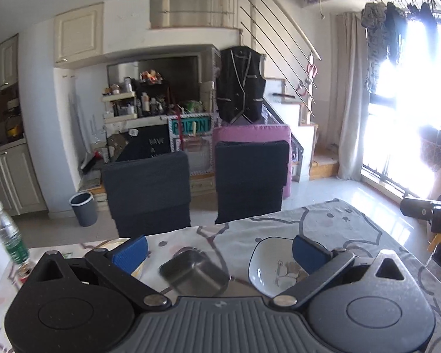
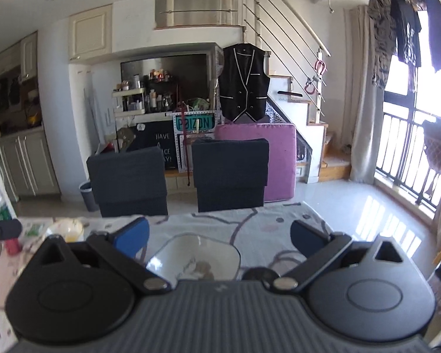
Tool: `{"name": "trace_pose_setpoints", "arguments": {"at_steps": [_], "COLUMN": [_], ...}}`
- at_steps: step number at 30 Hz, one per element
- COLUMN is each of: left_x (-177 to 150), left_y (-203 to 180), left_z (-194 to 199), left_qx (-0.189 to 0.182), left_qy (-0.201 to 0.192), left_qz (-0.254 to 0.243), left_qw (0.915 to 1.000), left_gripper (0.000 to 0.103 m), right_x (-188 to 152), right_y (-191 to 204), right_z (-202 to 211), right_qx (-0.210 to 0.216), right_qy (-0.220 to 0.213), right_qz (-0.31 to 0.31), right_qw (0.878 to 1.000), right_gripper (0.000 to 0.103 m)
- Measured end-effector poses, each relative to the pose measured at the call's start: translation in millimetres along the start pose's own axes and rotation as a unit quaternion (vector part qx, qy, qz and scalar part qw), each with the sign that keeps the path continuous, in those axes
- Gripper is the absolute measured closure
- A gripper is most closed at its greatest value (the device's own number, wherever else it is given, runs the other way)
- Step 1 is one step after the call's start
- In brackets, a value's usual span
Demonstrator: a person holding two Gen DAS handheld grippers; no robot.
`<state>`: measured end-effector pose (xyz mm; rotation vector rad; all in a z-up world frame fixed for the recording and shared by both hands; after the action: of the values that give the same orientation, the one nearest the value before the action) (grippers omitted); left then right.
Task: Organize plates and bowls
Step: 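Reach the left tool to the white ginkgo plate rim while the right tool closes on it too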
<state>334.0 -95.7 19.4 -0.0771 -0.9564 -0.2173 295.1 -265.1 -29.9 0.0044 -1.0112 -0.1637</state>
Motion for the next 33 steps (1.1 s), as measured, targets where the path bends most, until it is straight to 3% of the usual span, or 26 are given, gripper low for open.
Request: {"name": "trace_pose_setpoints", "arguments": {"at_steps": [9,14,16,19,23,24,28,30,32,33], "left_x": [26.0,19.1,13.0,-2.3,-16.6,-20.0,-26.2,-27.3,-28.4,-29.6], "left_y": [-14.6,-21.5,-26.5,-32.7,-36.8,-38.1,-43.6,-45.1,-44.9,-44.6], "left_z": [-107.4,-166.0,-184.6,-212.2,-238.0,-244.1,-263.6,-273.1,-282.7,-287.8], "left_qx": [-0.036,-0.055,-0.068,-0.091,-0.088,-0.084,-0.091,-0.104,-0.111,-0.112], "left_qy": [0.035,0.086,0.097,0.145,0.168,0.174,0.185,0.191,0.203,0.207], "left_qz": [-0.005,-0.031,-0.056,-0.076,-0.105,-0.118,-0.143,-0.135,-0.117,-0.111], "left_qw": [0.9987,0.9943,0.9914,0.9823,0.9762,0.974,0.968,0.9666,0.9659,0.9654], "left_gripper": [0.0,0.0,0.0,0.0,0.0,0.0,0.002,0.012,0.033,0.036], "right_x": [-4.0,-36.2,-51.7,-74.2,-92.7,-96.9,-109.1,-113.1,-117.6,-118.8], "right_y": [-14.0,-20.3,-20.5,-18.6,-18.7,-19.9,-19.7,-20.1,-20.8,-21.8], "right_z": [-90.4,-145.6,-164.8,-185.2,-202.1,-203.9,-218.1,-220.7,-221.9,-224.1], "right_qx": [0.02,0.019,0.02,0.026,0.052,0.055,0.075,0.077,0.078,0.072], "right_qy": [0.064,0.125,0.144,0.169,0.2,0.207,0.225,0.232,0.236,0.237], "right_qz": [-0.085,-0.123,-0.138,-0.155,-0.214,-0.229,-0.274,-0.291,-0.305,-0.31], "right_qw": [0.994,0.984,0.98,0.973,0.955,0.95,0.932,0.925,0.919,0.918], "right_gripper": [0.0,0.0,0.0,0.0,0.0,0.001,0.023,0.032,0.042,0.045]}}
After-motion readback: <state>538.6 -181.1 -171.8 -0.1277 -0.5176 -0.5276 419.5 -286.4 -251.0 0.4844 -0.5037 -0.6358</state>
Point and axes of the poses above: each gripper's, at about its wrist camera, not at the fingertips, and z roughly against the way its jaws point, y to its left, x to its top, the point moved 8 cm from there along -z, roughly the way its jaws point, and after that the axes turned 7 degrees about y, right-handed, at the moved point
